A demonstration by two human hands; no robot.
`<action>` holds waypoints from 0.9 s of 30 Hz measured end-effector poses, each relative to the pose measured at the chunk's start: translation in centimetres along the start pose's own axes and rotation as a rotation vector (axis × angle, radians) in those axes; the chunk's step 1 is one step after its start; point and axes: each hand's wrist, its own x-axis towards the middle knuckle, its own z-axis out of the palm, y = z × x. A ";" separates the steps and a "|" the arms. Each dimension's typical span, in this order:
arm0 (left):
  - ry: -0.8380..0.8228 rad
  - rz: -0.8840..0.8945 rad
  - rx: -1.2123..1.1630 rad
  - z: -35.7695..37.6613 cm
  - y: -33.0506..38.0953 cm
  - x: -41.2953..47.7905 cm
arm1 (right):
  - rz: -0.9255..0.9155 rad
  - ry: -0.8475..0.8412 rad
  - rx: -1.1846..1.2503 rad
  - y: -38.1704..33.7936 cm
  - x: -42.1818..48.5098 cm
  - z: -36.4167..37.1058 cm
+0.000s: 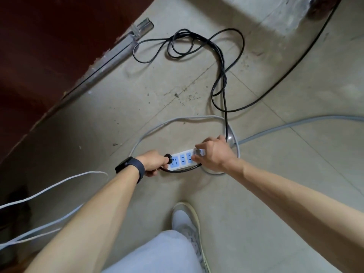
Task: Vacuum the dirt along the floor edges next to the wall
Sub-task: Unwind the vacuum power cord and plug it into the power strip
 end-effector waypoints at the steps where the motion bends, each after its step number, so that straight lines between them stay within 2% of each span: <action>1: 0.013 0.013 0.015 0.0 -0.2 0.0 | -0.008 0.012 -0.001 -0.1 -0.2 0.3; 6: 0.219 0.167 0.620 -0.6 0.3 0.1 | -0.015 0.057 -0.013 -0.4 -0.4 0.4; 12: 0.395 0.254 1.055 -0.4 0.8 -0.8 | -0.005 0.054 -0.009 -0.9 -0.8 -0.2; 16: 0.466 0.322 1.175 0.8 0.3 -1.6 | -0.010 0.054 -0.018 -0.9 -0.9 -0.2; 22: 0.466 0.373 1.279 1.9 1.8 -1.5 | -0.016 0.074 -0.050 -0.7 -1.0 0.3; 27: 0.471 0.369 1.269 2.8 2.2 -0.9 | -0.092 0.094 -0.093 -0.2 -1.2 0.8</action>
